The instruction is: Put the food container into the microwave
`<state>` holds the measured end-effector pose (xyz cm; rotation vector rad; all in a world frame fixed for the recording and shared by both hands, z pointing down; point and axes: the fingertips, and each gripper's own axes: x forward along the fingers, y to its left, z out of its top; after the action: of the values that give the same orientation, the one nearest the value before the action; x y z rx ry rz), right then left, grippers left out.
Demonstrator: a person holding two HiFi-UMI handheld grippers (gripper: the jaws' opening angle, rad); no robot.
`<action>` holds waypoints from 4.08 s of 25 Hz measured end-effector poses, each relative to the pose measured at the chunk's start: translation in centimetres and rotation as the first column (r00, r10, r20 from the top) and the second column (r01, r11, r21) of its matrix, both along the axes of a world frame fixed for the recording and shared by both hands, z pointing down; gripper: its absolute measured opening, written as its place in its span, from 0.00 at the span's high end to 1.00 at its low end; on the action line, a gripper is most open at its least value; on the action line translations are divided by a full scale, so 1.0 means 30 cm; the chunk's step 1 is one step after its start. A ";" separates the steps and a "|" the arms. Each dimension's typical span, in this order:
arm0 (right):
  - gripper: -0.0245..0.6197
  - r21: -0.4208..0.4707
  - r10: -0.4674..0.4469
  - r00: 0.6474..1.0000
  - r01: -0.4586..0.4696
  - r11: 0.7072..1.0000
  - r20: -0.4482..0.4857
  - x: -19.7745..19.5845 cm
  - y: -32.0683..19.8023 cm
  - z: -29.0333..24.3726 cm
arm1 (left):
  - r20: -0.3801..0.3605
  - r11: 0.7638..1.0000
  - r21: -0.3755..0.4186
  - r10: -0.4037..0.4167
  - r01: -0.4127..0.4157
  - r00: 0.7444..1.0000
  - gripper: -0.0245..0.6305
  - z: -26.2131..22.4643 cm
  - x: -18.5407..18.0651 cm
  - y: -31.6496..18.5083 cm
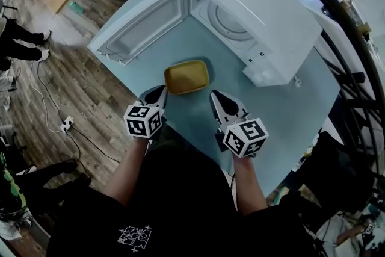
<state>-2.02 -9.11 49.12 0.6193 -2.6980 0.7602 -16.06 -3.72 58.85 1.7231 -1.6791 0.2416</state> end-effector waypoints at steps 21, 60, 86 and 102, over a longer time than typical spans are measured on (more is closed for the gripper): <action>0.95 -0.050 0.011 0.999 -0.014 0.999 -0.047 -0.026 -0.027 0.098 | -0.220 0.988 -0.110 -0.133 0.111 0.966 0.85 0.162 -0.056 -0.021; 0.95 -0.083 0.066 0.996 -0.072 0.994 -0.063 -0.033 -0.074 0.129 | -0.481 0.950 -0.216 -0.303 0.224 0.823 0.91 0.240 -0.089 -0.086; 0.95 -0.048 0.106 0.994 -0.107 0.993 -0.019 -0.049 -0.131 0.063 | -0.489 0.963 -0.145 -0.269 0.227 0.830 0.92 0.093 -0.113 -0.199; 0.95 -0.041 0.211 0.977 -0.210 0.977 0.014 -0.039 -0.203 0.023 | -0.509 0.974 -0.088 -0.223 0.208 0.831 0.92 -0.005 -0.127 -0.347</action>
<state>-3.19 -15.21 49.82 0.9031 -2.6544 0.8722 -19.89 -14.14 58.69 1.3937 -1.4315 -0.2852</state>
